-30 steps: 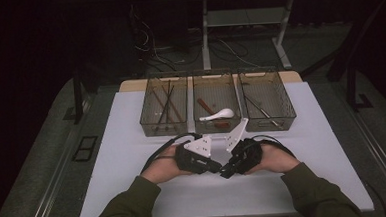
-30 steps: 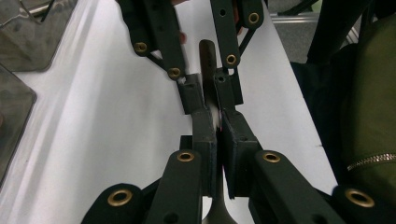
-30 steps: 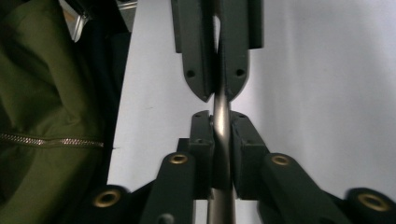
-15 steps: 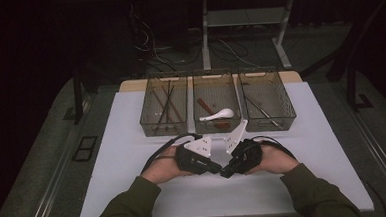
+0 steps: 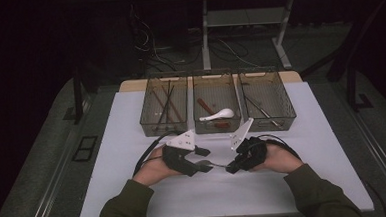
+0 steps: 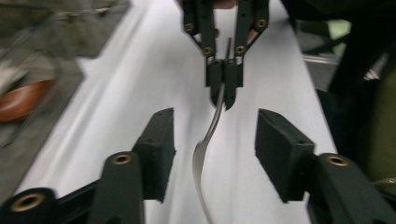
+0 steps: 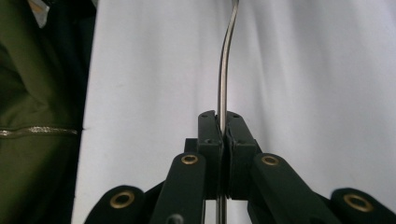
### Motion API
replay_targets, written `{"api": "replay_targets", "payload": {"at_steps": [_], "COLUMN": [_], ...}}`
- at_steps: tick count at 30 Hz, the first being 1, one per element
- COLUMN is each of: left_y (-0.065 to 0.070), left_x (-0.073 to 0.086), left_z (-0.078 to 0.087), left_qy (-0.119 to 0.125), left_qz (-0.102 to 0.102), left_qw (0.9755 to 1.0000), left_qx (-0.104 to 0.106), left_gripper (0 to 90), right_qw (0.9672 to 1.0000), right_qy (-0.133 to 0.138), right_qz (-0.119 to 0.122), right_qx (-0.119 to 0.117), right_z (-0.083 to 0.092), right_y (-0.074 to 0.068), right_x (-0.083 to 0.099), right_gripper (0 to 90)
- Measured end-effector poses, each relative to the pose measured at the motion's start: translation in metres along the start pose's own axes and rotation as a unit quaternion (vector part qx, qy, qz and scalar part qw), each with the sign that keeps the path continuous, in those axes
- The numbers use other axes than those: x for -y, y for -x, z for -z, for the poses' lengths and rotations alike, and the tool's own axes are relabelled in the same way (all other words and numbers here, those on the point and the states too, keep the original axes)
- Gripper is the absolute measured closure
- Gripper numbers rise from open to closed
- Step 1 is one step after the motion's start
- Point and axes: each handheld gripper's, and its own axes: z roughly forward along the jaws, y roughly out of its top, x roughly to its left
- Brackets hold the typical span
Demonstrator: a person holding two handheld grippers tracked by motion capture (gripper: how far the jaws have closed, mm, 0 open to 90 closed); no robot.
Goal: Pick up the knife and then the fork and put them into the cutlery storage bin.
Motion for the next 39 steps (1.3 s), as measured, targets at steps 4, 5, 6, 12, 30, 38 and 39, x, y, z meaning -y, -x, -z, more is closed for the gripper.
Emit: {"api": "replay_targets", "payload": {"at_steps": [4, 5, 6, 12, 30, 38, 39], "left_y": [-0.003, -0.002, -0.002, 0.005, 0.036, 0.036, 0.036], "left_x": [0.010, 0.016, 0.016, 0.039, 0.087, 0.089, 0.089], "left_z": [0.011, 0.015, 0.015, 0.029, 0.045, 0.053, 0.053], "left_qy": [0.006, 0.011, 0.011, 0.012, 0.020, 0.045, 0.048], "left_qz": [0.018, 0.029, 0.029, 0.073, 0.159, 0.169, 0.170], "left_qw": [0.9995, 0.9987, 0.9987, 0.9940, 0.9734, 0.9685, 0.9676], "left_qx": [-0.025, -0.041, -0.041, -0.081, -0.164, -0.177, -0.180], "left_gripper": [38.3, 36.8, 35.1, 25.7, 0.0, 0.0, 0.0], "right_qw": [0.9997, 0.9993, 0.9993, 0.9977, 0.9873, 0.9775, 0.9740], "right_qy": [-0.004, -0.006, -0.006, 0.005, 0.044, 0.071, 0.082], "right_qz": [-0.021, -0.029, -0.029, -0.049, -0.103, -0.138, -0.151], "right_qx": [0.010, 0.023, 0.023, 0.047, 0.112, 0.143, 0.148], "right_z": [0.001, 0.003, 0.003, 0.010, 0.040, 0.062, 0.068], "right_y": [0.004, 0.007, 0.007, 0.016, 0.030, 0.036, 0.037], "right_x": [0.006, 0.009, 0.009, 0.020, 0.038, 0.041, 0.042], "right_gripper": [86.4, 86.4, 86.4, 86.4, 86.3, 86.4, 86.3]}}
